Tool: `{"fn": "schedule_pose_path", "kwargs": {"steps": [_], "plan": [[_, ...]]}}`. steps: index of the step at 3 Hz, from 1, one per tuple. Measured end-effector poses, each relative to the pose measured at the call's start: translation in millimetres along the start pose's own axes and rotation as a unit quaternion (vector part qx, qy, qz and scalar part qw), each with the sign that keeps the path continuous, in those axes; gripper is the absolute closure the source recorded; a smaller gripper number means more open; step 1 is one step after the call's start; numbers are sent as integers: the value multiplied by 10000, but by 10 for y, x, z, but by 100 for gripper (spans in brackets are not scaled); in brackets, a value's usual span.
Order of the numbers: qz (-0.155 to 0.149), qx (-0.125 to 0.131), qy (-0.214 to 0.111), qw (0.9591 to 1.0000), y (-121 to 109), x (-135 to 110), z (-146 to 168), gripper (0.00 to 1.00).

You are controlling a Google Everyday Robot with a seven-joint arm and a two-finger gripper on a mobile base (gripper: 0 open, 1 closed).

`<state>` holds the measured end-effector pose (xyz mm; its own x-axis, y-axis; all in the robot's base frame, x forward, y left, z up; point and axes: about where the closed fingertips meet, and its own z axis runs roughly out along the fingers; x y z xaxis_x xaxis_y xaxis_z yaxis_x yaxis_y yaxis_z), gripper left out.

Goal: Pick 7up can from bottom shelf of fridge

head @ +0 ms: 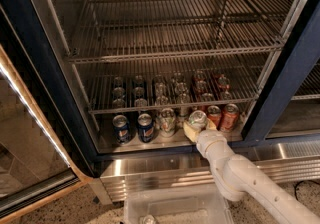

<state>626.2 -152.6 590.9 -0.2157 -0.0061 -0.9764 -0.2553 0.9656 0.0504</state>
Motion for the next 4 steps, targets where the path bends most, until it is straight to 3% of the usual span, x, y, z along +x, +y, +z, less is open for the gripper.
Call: {"fn": "schedule_pose_path", "kwargs": {"steps": [2,3,4], "plan": [[232,-475,179,9984,76,-87,-216,100],[178,-521,135,9984,19,-181,-362,100],[-73,-585,207,9980,-44,-250,-539,100]]}}
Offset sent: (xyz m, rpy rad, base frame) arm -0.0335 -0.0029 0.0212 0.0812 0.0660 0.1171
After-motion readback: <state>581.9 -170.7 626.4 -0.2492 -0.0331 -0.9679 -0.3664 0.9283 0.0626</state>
